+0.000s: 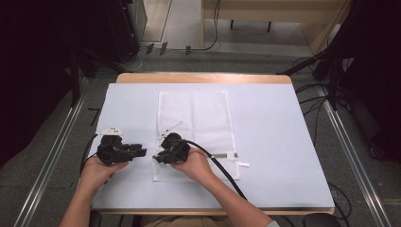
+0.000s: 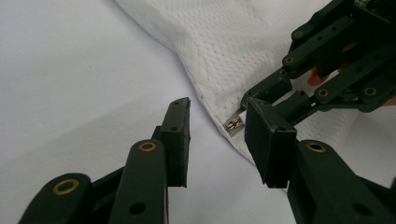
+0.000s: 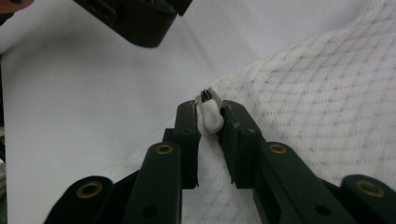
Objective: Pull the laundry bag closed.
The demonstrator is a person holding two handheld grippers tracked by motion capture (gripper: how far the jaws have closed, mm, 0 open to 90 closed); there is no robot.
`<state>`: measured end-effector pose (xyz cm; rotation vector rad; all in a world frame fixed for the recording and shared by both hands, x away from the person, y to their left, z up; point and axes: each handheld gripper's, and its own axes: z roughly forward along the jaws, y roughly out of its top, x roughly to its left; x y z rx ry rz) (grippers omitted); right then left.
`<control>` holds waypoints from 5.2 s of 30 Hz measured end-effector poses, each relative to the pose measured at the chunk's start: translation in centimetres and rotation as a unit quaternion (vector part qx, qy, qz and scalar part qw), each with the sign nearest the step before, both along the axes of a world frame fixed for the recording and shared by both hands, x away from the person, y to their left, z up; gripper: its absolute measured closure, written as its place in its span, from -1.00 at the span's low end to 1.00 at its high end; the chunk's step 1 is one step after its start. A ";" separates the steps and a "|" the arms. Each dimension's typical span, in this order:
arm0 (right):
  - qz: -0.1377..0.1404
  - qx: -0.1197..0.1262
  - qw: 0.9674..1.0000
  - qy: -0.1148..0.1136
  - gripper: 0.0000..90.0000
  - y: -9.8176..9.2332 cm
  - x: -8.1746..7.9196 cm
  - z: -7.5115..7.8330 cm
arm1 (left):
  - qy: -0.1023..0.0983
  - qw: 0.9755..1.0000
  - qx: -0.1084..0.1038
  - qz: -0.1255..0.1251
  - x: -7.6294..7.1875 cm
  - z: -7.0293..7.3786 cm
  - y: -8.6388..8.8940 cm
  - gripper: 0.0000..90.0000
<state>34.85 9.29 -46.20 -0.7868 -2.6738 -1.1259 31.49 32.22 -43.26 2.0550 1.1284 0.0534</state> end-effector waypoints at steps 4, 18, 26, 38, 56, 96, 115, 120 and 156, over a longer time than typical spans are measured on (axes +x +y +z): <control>0.002 -0.002 1.000 0.003 0.80 0.5 0.2 -0.2 | 0.011 1.000 0.001 -0.003 0.1 -0.2 0.1 0.38; 0.003 0.006 1.000 -0.021 0.94 0.3 0.2 1.1 | 0.042 0.999 0.012 -0.019 0.4 -0.8 -1.0 0.26; 0.005 0.015 0.999 -0.032 0.94 -0.2 0.3 2.1 | 0.051 0.998 0.014 -0.045 0.4 -1.1 -2.3 0.26; 0.037 0.019 0.999 -0.034 0.94 -0.6 0.1 3.1 | 0.070 0.995 0.018 -0.072 0.9 -1.3 -3.6 0.61; 0.046 0.011 0.998 -0.029 0.94 -0.6 0.1 2.9 | 0.096 0.993 0.022 -0.066 1.1 -1.2 -4.0 0.95; 0.022 0.002 1.000 -0.021 0.95 -2.6 0.6 1.4 | 0.099 0.993 0.013 -0.067 1.1 -1.1 -3.1 0.97; 0.006 -0.007 1.000 -0.011 0.95 -4.2 1.1 1.2 | 0.102 0.993 0.002 -0.062 1.0 -1.0 -2.5 0.96; 0.006 -0.002 1.000 -0.010 0.95 -4.4 1.1 1.2 | 0.097 0.993 -0.001 -0.067 0.9 -0.9 -2.5 0.96; -0.002 -0.014 1.000 -0.015 0.95 -6.1 1.1 1.2 | 0.095 0.993 0.009 -0.068 0.8 -0.9 -2.4 0.96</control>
